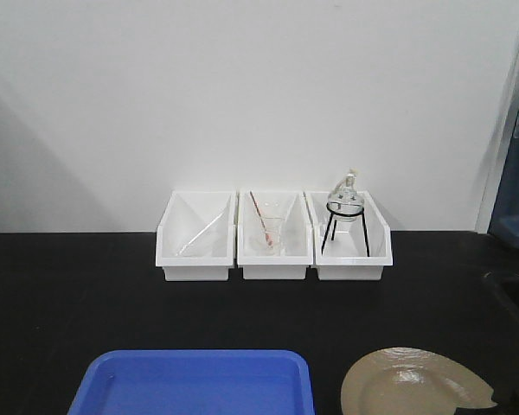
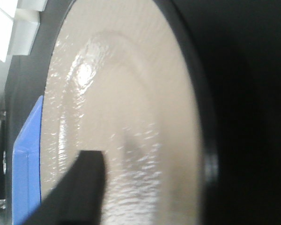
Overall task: Place disk in tray to left cabinet
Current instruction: 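Grasp the beige plate rim with the right gripper and lift it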
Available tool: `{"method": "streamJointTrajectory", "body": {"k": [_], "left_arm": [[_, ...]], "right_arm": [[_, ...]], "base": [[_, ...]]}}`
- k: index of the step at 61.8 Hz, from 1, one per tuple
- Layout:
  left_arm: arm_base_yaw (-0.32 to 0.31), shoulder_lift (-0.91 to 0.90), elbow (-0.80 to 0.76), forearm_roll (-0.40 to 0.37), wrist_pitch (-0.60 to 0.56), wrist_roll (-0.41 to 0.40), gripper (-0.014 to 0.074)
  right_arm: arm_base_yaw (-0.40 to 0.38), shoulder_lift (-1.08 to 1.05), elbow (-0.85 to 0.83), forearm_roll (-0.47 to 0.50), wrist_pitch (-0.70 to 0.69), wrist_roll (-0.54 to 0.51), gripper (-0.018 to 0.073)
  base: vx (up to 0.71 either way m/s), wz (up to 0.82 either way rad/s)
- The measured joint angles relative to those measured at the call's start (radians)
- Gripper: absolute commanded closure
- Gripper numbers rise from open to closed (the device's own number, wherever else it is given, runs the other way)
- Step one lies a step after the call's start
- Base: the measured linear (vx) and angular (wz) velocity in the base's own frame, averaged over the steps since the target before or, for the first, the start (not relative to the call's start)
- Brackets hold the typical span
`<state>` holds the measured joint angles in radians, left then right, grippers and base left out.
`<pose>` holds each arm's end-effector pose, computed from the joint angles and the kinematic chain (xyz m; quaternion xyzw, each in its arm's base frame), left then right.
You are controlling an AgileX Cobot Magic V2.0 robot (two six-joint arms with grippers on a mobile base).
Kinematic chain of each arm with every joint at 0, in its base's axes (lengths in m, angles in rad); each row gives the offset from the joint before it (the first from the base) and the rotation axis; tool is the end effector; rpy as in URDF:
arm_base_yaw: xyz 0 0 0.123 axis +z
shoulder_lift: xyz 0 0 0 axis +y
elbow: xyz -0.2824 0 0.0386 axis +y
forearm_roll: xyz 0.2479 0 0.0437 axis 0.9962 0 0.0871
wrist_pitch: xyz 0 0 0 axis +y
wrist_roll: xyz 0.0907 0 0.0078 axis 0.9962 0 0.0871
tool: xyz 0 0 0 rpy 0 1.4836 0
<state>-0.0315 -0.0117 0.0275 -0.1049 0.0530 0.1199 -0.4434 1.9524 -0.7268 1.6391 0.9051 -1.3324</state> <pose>0.0567 -0.0023 0.1996 0.0183 0.7002 -0.0078 0.7136 0.2962 -0.0615 0.1033 0.2323 0.8457 0.4099 0.2507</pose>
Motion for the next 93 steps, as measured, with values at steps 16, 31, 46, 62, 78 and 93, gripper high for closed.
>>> {"method": "streamJointTrajectory", "body": {"k": [16, 31, 46, 62, 78, 93], "left_arm": [[0.000, 0.000, 0.000, 0.000, 0.000, 0.000, 0.0600], [0.000, 0.000, 0.000, 0.000, 0.000, 0.000, 0.0600], [0.000, 0.000, 0.000, 0.000, 0.000, 0.000, 0.0600], [0.000, 0.000, 0.000, 0.000, 0.000, 0.000, 0.0600], [0.000, 0.000, 0.000, 0.000, 0.000, 0.000, 0.0600], [0.000, 0.000, 0.000, 0.000, 0.000, 0.000, 0.0600]], "right_arm": [[0.004, 0.003, -0.003, 0.011, 0.006, -0.005, 0.0564], [0.004, -0.047, -0.002, 0.010, -0.029, -0.006, 0.0564], [0.004, -0.196, -0.075, -0.064, -0.037, 0.096, 0.0564], [0.004, -0.396, -0.171, -0.392, -0.122, 0.296, 0.0564], [0.004, -0.527, -0.187, -0.550, -0.117, 0.426, 0.0564], [0.080, -0.537, -0.187, -0.382, -0.014, 0.469, 0.0564]], "base": [[0.00, 0.00], [0.00, 0.00], [0.00, 0.00], [0.00, 0.00], [0.00, 0.00], [0.00, 0.00]]}}
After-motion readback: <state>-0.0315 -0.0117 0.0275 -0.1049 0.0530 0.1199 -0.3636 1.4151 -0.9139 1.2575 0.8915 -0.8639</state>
